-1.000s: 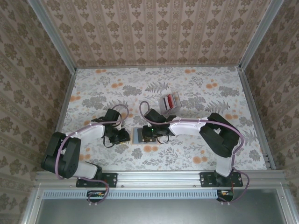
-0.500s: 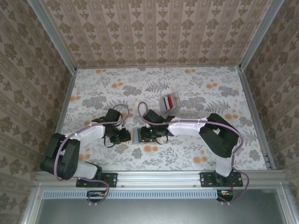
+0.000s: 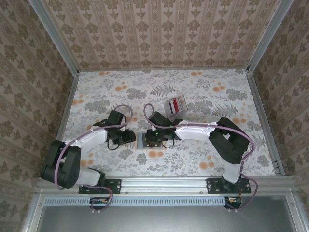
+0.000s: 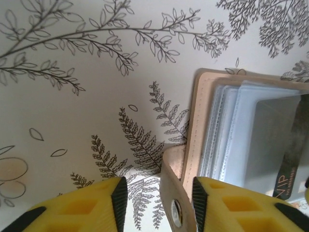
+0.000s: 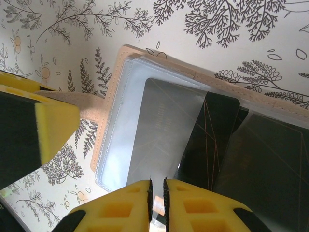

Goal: Put the credit cards into the card holder

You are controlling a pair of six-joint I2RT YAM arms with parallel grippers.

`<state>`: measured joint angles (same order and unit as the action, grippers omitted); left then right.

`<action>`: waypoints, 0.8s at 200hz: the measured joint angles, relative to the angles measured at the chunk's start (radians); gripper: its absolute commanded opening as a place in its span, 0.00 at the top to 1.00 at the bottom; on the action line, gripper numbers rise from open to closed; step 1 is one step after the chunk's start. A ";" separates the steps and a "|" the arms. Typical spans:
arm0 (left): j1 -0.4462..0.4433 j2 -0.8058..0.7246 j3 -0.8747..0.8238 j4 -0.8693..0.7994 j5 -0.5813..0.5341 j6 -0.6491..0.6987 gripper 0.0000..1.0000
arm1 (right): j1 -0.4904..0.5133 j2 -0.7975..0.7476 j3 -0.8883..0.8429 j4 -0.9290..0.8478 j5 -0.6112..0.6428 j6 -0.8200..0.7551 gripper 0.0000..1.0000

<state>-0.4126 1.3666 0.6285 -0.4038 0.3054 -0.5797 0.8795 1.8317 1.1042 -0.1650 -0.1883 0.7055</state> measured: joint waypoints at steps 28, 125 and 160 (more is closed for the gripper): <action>0.000 0.012 0.004 0.007 0.013 0.005 0.91 | -0.002 0.000 -0.003 0.000 0.000 0.000 0.83; -0.016 0.013 0.016 0.034 0.043 0.003 0.98 | -0.029 0.004 -0.032 -0.019 0.022 0.002 0.83; -0.037 0.013 0.016 0.055 0.053 -0.019 0.99 | -0.014 0.040 -0.002 -0.018 0.018 0.004 0.83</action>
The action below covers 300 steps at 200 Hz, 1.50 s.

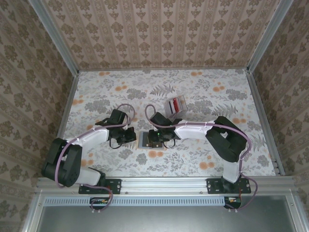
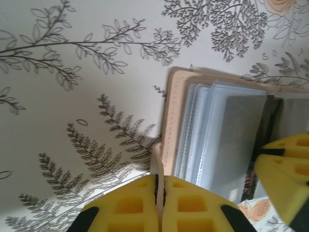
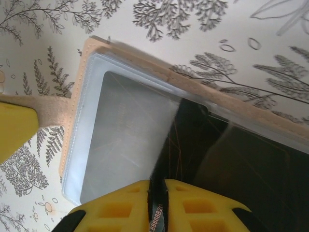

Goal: Put the credit cards into the card holder

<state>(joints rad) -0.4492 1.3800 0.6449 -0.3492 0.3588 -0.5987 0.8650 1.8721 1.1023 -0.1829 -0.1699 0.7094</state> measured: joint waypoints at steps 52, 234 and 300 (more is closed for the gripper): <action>-0.049 -0.003 0.000 0.020 0.004 -0.034 1.00 | 0.014 0.031 0.030 0.015 -0.018 0.004 0.83; -0.026 -0.173 0.119 -0.137 0.004 -0.011 1.00 | -0.008 -0.081 -0.052 0.114 -0.083 0.054 0.58; -0.026 -0.173 0.101 -0.130 0.004 -0.011 1.00 | -0.007 0.026 -0.001 0.184 -0.146 0.087 0.61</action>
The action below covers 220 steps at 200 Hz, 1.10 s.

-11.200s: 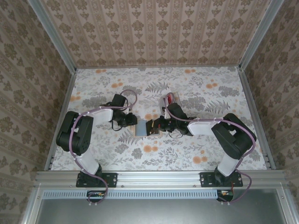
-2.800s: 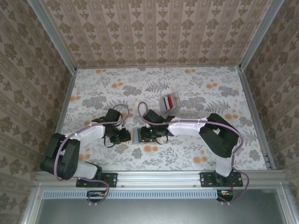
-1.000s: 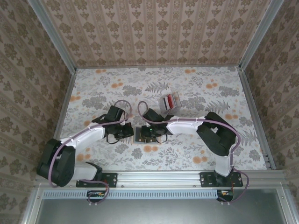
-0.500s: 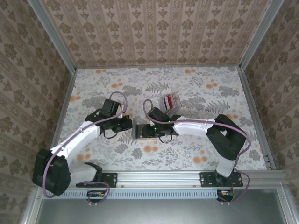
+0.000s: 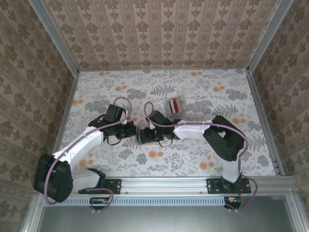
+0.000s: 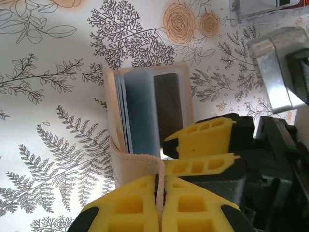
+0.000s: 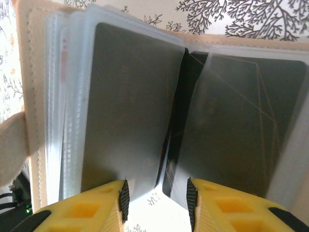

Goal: Put the credit cards into the card holder

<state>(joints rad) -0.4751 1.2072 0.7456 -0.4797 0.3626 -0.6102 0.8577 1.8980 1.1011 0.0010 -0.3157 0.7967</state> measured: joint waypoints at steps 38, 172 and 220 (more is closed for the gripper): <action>0.006 0.002 -0.016 0.003 0.000 0.000 1.00 | 0.001 0.003 0.028 0.000 -0.012 0.003 0.59; 0.084 0.017 -0.107 -0.056 -0.038 0.032 0.59 | -0.073 -0.158 -0.068 -0.201 0.133 -0.080 0.56; 0.084 0.005 -0.064 -0.079 -0.048 0.031 0.62 | -0.074 -0.150 -0.075 -0.207 0.120 -0.085 0.56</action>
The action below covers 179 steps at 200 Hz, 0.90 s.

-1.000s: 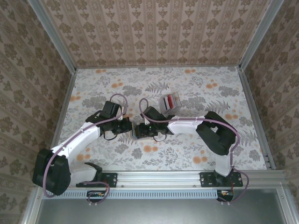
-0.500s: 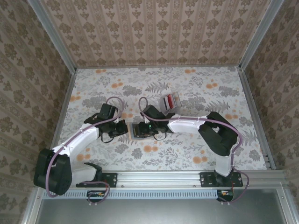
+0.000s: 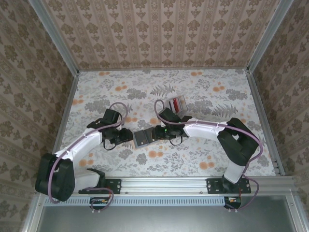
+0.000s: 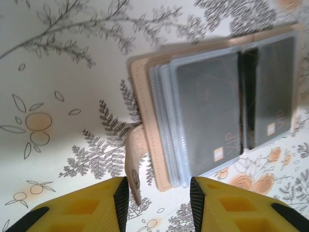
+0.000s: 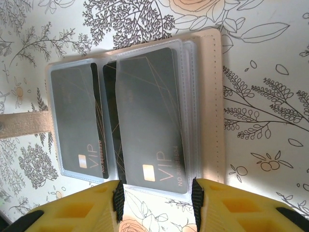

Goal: Put the credit cards into the card holder

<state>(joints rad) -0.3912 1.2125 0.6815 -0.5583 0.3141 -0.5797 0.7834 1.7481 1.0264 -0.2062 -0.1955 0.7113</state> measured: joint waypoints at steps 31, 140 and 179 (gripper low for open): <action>-0.027 -0.006 0.040 0.017 0.003 -0.005 0.66 | 0.000 0.040 0.010 -0.001 -0.003 -0.002 0.56; -0.114 0.159 0.059 0.146 0.042 -0.053 0.76 | 0.000 0.060 0.013 0.007 -0.023 -0.002 0.56; -0.114 0.247 0.059 0.201 0.058 -0.057 0.79 | 0.000 0.048 0.013 0.005 -0.021 -0.003 0.56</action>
<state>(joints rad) -0.5056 1.4593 0.7403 -0.3573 0.3725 -0.6365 0.7834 1.7966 1.0393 -0.2008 -0.2165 0.7078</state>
